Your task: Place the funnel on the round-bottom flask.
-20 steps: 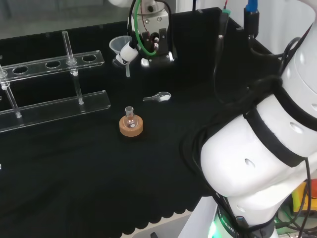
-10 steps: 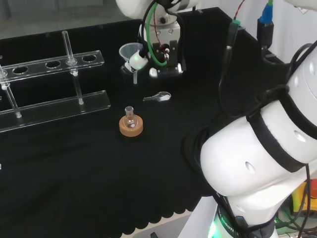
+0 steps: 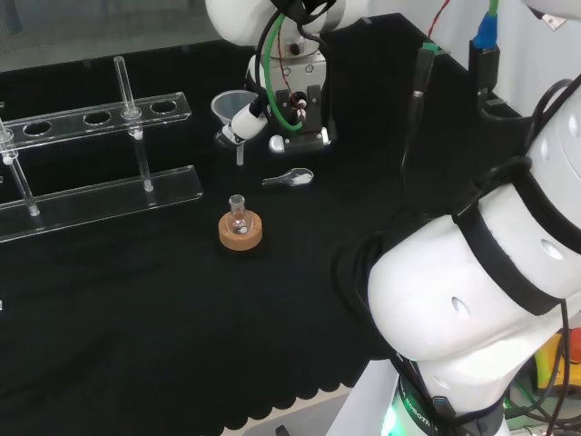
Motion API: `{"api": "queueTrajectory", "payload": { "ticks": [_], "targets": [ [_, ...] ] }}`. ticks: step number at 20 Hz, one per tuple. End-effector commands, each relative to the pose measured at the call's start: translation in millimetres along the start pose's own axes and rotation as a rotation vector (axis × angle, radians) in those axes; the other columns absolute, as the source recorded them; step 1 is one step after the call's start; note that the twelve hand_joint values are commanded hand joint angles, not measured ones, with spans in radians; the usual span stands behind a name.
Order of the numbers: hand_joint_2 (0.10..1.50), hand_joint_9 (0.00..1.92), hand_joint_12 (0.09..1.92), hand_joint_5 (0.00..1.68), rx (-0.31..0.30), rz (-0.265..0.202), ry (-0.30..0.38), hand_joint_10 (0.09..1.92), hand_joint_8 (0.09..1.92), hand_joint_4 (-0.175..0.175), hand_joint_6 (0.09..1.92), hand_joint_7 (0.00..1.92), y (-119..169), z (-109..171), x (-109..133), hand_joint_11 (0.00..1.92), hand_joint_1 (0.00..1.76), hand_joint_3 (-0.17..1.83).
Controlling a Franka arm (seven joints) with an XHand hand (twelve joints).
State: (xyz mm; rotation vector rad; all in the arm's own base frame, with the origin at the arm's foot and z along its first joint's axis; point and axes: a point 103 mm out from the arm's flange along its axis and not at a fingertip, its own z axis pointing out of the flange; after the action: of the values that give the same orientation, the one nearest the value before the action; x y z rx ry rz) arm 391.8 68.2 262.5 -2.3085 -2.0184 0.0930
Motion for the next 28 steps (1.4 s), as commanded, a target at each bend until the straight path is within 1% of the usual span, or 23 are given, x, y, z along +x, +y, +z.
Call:
{"api": "queueTrajectory", "payload": {
  "ticks": [1,7,25,28],
  "targets": [
    [0.54,0.97,1.46,1.18,0.026,-0.018,0.004,0.27,0.28,0.175,0.44,1.37,2,7,4,0.00,0.86,0.61],
    [0.54,0.97,1.46,1.18,0.045,-0.037,-0.016,0.27,0.28,0.175,0.44,1.37,2,16,6,0.00,0.86,0.61],
    [0.54,0.97,1.46,1.18,0.088,-0.048,0.003,0.26,0.28,0.175,0.44,1.38,0,30,12,0.00,0.86,0.62],
    [0.54,0.97,1.46,1.18,0.091,-0.054,-0.006,0.26,0.28,0.175,0.44,1.38,0,32,14,0.00,0.86,0.62]
  ]
}}
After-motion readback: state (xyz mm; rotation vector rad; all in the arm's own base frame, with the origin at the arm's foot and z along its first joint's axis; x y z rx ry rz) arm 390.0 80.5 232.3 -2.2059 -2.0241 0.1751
